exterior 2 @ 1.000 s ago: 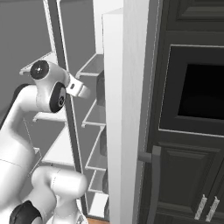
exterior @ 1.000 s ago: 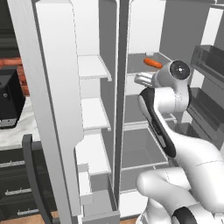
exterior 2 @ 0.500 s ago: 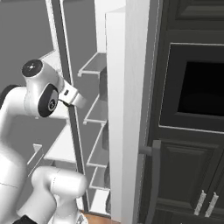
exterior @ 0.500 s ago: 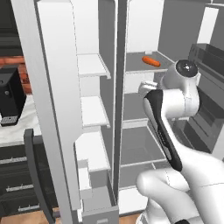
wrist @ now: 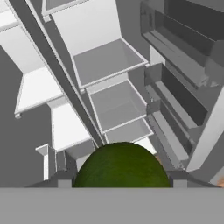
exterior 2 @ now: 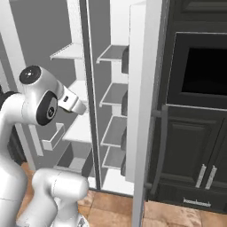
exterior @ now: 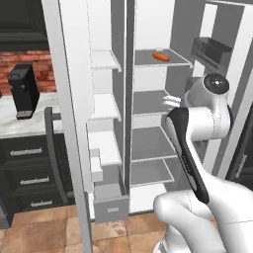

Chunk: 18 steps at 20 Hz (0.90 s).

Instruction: Take the lime and carrot from the fridge shelf and place them in the freezer drawer to begin freezing them.

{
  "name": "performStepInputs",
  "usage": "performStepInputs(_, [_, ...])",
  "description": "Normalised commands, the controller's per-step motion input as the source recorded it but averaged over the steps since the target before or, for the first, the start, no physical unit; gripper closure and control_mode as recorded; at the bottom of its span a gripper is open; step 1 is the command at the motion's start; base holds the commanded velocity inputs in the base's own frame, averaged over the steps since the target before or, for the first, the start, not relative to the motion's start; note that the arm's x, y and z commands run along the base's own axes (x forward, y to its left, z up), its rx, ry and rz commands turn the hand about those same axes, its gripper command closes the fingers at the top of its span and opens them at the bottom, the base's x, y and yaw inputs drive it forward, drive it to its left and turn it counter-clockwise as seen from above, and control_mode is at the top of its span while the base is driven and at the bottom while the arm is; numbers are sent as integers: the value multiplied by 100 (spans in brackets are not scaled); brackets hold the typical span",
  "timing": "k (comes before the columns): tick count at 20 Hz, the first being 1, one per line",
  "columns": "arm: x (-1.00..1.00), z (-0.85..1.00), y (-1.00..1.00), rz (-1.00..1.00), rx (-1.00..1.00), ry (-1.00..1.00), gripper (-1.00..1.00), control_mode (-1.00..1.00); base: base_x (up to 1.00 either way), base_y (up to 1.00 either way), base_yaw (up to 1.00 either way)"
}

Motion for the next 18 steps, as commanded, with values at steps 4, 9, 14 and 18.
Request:
performStepInputs(4, [0, 0, 0, 0, 0, 0, 100, 100, -6, 49, 11])
performStepInputs(9, [0, 0, 0, 0, 0, 0, 100, 100, 0, 30, 13])
performStepInputs(14, [0, 0, 0, 0, 0, 0, 100, 100, 24, 2, 12])
performStepInputs(18, [0, 0, 0, 0, 0, 0, 100, 100, 24, 0, 12])
